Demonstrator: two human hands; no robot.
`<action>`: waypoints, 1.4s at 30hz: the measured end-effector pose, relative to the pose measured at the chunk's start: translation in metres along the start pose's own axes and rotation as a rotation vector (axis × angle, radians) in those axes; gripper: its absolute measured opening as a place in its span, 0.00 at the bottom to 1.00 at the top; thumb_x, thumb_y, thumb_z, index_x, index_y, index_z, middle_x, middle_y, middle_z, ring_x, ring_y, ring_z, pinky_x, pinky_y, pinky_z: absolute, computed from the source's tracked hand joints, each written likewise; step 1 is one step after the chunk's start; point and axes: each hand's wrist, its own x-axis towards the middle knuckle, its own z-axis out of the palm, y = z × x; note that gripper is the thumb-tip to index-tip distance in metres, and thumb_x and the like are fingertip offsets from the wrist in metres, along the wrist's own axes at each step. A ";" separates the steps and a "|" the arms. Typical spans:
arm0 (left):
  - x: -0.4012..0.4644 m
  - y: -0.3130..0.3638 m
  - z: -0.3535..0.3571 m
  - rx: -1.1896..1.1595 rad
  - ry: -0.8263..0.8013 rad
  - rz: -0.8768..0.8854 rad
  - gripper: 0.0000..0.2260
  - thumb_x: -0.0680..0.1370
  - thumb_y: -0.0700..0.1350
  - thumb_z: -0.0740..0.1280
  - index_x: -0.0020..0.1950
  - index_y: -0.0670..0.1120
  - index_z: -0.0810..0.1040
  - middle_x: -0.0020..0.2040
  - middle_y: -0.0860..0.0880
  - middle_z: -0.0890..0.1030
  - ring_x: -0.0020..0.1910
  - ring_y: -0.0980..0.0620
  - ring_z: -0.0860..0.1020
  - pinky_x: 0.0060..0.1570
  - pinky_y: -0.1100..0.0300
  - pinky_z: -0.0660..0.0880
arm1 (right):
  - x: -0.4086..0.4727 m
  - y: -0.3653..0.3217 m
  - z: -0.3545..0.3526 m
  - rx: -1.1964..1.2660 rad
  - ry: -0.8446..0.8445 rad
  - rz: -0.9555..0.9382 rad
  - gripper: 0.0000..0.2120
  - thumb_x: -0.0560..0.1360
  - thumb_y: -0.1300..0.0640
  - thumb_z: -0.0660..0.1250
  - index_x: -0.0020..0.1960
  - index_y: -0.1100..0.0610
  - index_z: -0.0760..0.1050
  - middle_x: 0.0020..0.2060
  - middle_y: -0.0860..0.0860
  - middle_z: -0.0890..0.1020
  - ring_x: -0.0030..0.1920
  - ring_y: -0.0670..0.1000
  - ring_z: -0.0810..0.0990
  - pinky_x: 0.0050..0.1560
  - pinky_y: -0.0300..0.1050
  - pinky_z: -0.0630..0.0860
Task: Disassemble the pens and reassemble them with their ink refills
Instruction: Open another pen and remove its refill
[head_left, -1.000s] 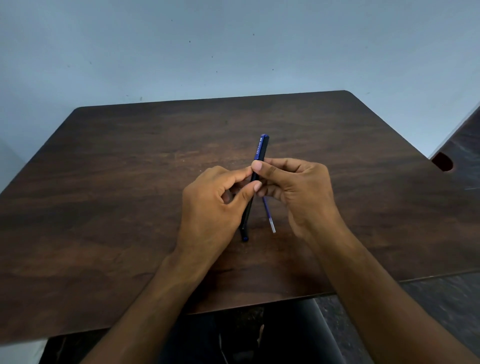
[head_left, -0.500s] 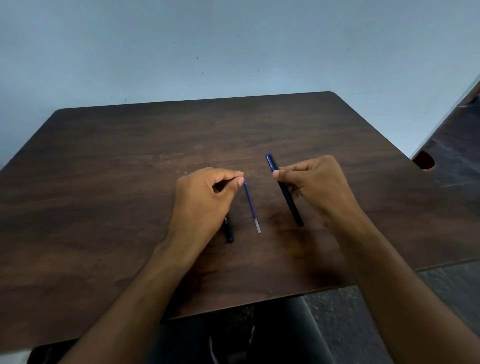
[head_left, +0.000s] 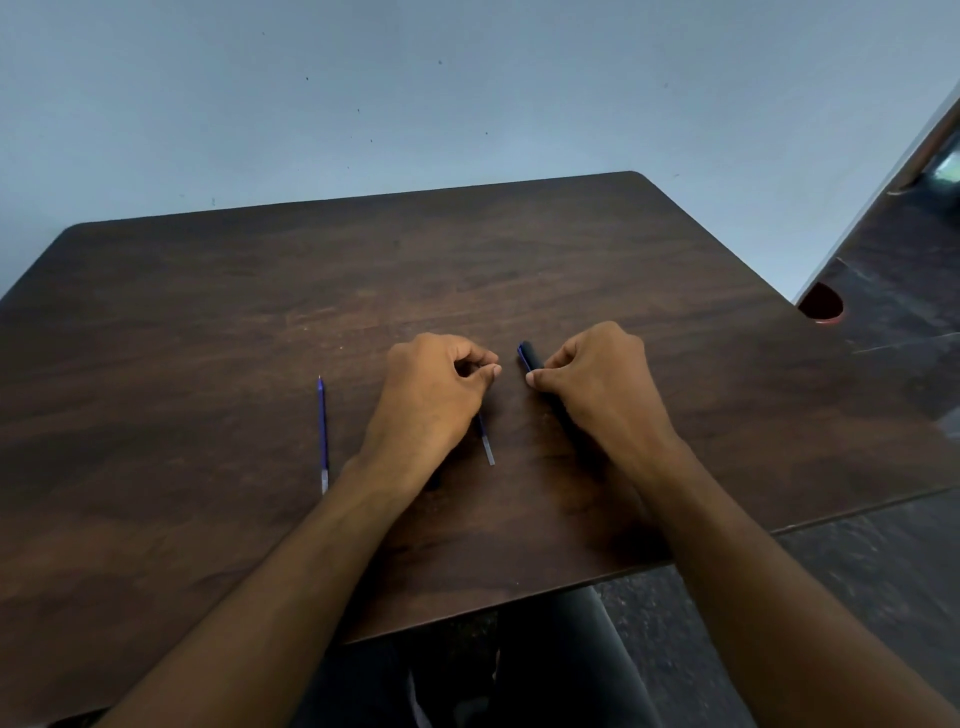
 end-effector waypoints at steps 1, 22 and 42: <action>0.001 0.000 0.001 0.009 0.002 -0.001 0.04 0.75 0.48 0.75 0.48 0.54 0.86 0.34 0.65 0.76 0.39 0.79 0.73 0.36 0.84 0.65 | 0.000 0.000 0.002 -0.019 0.002 -0.007 0.07 0.71 0.52 0.78 0.40 0.55 0.86 0.29 0.49 0.82 0.30 0.42 0.80 0.27 0.36 0.72; -0.002 -0.004 -0.005 0.027 0.016 -0.053 0.05 0.74 0.49 0.75 0.49 0.54 0.85 0.40 0.63 0.80 0.38 0.71 0.75 0.36 0.86 0.64 | 0.002 -0.010 0.004 -0.167 -0.088 0.003 0.15 0.77 0.48 0.72 0.53 0.60 0.82 0.44 0.56 0.83 0.44 0.51 0.82 0.42 0.45 0.78; -0.004 -0.014 -0.030 -0.097 0.145 -0.093 0.05 0.74 0.50 0.75 0.48 0.53 0.87 0.36 0.65 0.82 0.39 0.72 0.79 0.39 0.78 0.70 | -0.001 -0.010 0.000 -0.108 -0.053 -0.026 0.13 0.76 0.49 0.73 0.48 0.60 0.84 0.43 0.55 0.83 0.43 0.51 0.82 0.42 0.46 0.80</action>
